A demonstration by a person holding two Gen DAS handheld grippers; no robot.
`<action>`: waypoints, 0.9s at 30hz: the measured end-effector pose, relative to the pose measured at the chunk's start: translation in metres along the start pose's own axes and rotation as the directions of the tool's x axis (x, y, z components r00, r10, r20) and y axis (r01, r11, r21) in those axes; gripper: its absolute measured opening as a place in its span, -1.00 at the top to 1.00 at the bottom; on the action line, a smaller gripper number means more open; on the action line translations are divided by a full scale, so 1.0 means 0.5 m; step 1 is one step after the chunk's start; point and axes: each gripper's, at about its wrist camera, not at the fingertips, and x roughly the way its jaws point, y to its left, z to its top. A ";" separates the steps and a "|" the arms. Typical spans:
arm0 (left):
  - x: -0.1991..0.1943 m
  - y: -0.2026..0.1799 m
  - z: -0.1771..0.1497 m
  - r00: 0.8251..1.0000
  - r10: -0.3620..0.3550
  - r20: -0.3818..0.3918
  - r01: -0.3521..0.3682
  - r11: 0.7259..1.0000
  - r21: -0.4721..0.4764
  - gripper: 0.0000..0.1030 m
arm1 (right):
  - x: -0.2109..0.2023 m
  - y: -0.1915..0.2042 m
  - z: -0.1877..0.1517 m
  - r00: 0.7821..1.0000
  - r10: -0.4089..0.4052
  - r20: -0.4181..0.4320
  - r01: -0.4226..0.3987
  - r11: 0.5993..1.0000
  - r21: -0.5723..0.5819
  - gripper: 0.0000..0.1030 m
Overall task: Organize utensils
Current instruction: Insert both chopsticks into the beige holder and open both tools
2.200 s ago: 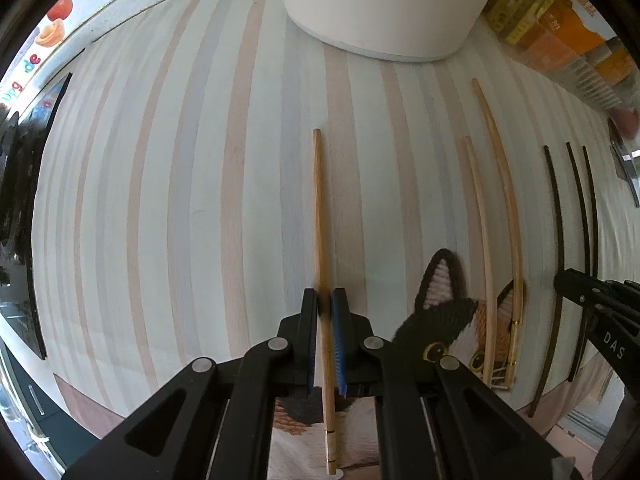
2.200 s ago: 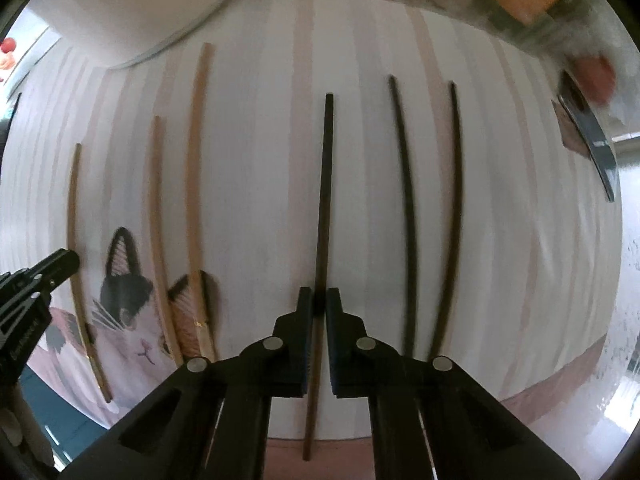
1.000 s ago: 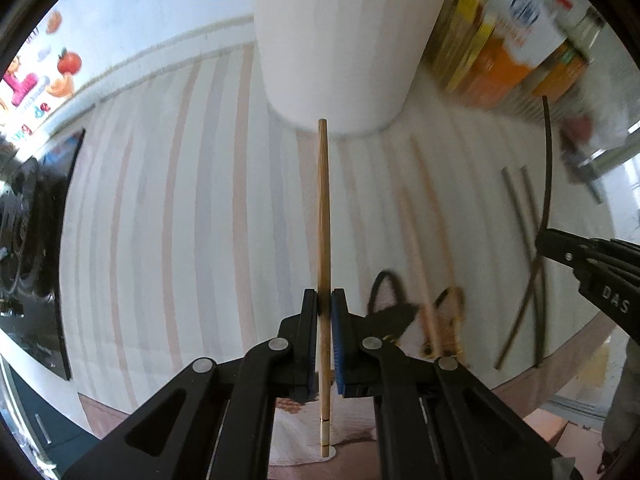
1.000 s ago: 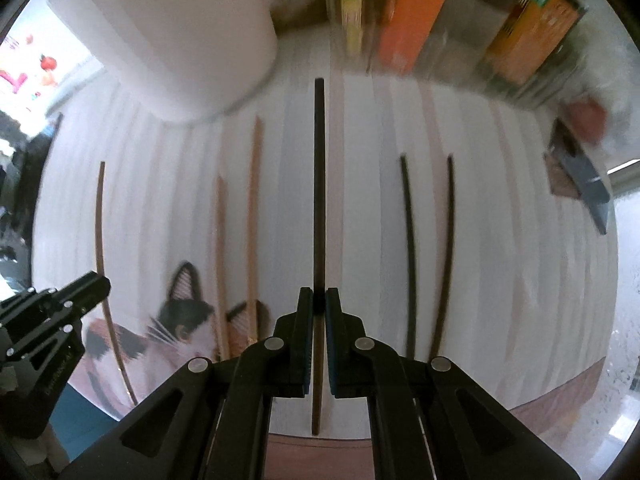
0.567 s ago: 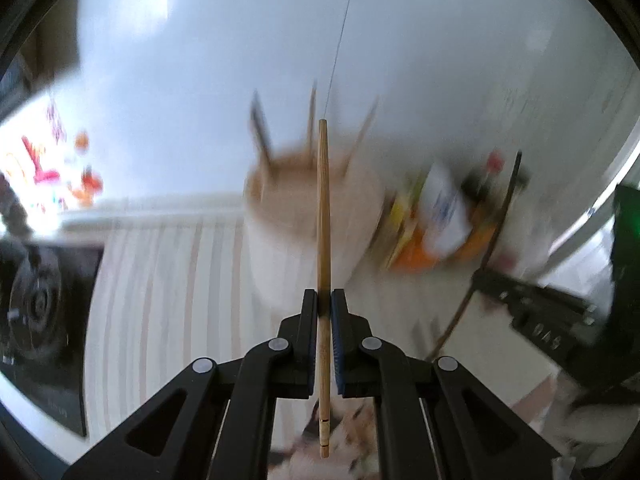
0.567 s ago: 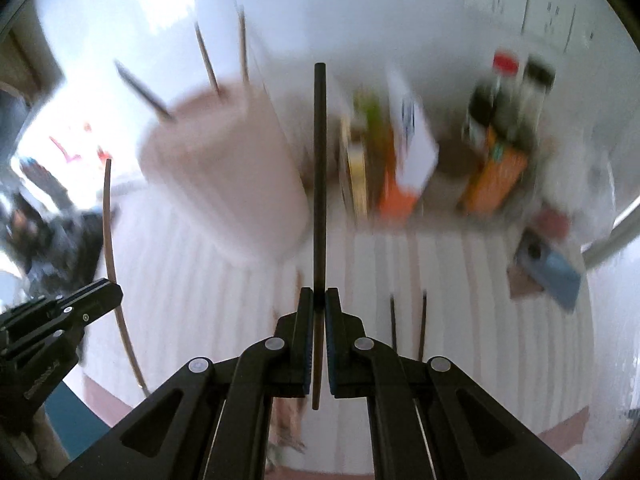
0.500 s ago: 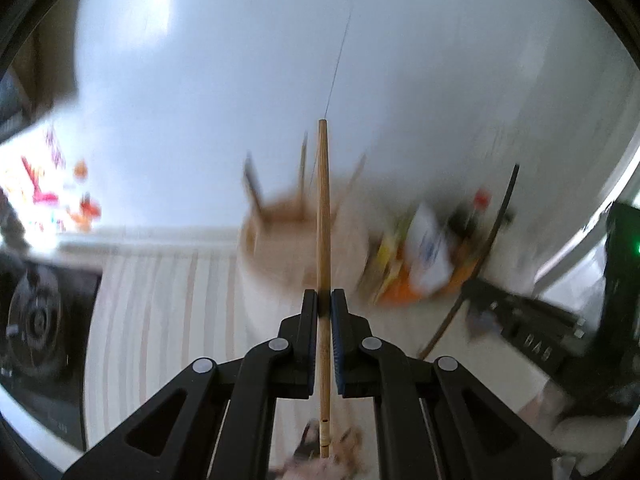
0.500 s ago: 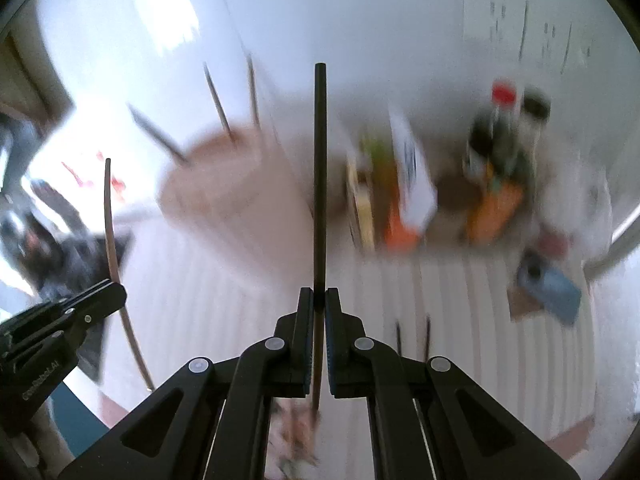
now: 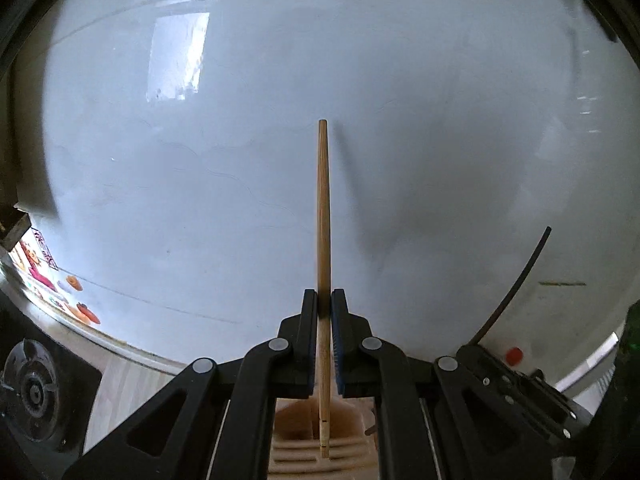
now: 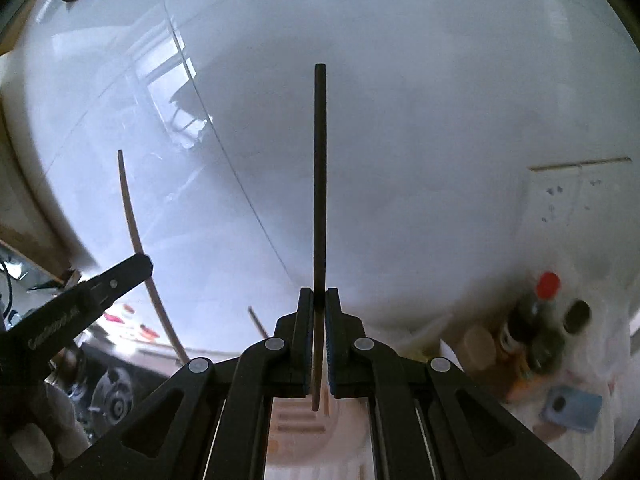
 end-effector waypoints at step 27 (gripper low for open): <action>-0.081 0.091 -0.122 0.974 0.172 -0.150 -0.159 0.982 0.098 -0.56 | 0.063 0.008 -0.054 0.984 0.029 -0.174 -0.036 0.999 -0.034 0.55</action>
